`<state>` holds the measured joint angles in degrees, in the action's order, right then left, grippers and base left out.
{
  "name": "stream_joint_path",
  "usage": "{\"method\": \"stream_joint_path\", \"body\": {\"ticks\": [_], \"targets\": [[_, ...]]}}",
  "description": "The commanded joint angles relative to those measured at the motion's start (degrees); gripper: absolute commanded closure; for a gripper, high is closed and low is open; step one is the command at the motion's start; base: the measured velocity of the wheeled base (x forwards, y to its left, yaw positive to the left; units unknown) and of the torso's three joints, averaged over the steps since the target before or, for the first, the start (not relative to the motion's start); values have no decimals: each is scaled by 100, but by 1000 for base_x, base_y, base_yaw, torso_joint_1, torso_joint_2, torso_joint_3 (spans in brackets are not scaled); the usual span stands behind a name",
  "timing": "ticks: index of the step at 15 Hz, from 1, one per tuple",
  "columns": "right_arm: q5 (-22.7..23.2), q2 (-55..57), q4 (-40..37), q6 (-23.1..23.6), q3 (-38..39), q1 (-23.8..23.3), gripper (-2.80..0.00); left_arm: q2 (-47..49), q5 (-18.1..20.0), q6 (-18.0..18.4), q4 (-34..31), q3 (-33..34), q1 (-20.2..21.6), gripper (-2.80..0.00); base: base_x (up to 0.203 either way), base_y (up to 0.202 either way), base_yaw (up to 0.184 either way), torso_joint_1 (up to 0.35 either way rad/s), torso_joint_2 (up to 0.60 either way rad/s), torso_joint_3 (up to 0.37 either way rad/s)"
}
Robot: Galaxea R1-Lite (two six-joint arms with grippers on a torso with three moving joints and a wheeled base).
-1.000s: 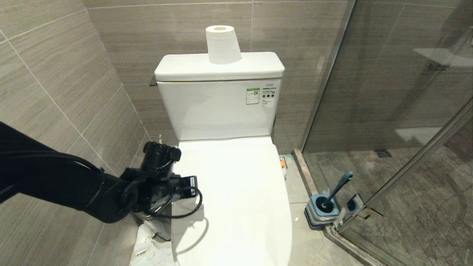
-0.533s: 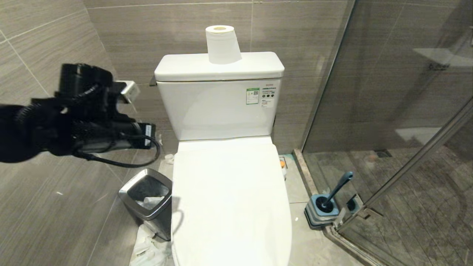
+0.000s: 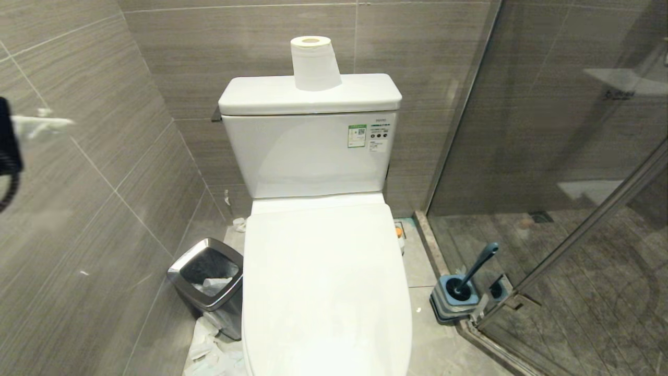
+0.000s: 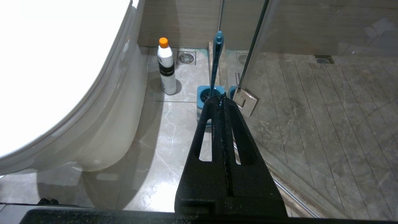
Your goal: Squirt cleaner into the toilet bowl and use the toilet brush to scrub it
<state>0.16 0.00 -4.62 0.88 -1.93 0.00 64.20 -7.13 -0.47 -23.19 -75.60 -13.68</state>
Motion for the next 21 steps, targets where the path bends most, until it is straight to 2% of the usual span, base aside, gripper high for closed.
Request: {"method": "stream_joint_path", "body": {"ticks": [1,5,9,12,16,19,21], "targets": [[2,9,-4,0,-1,0,0,-1512,9,150,-31,199,353,0,0,0,0,0,0,0],[2,9,-4,0,-1,0,0,-3096,28,410,118,865,835,0,0,0,0,0,0,0],[2,9,-4,0,-1,0,0,-4143,18,487,1093,2319,1328,0,0,0,0,0,0,0],[2,9,-4,0,-1,0,0,-4798,31,499,1389,3507,1405,0,0,0,0,0,0,0],[2,9,-4,0,-1,0,0,-5518,-115,527,2155,5100,1409,0,0,0,0,0,0,0],[2,9,-4,0,-1,0,0,-6366,-130,538,2375,6362,1388,0,0,0,0,0,0,0],[2,9,-4,0,-1,0,0,-6412,-124,559,2862,7179,1381,0,0,0,0,0,0,0]]}}
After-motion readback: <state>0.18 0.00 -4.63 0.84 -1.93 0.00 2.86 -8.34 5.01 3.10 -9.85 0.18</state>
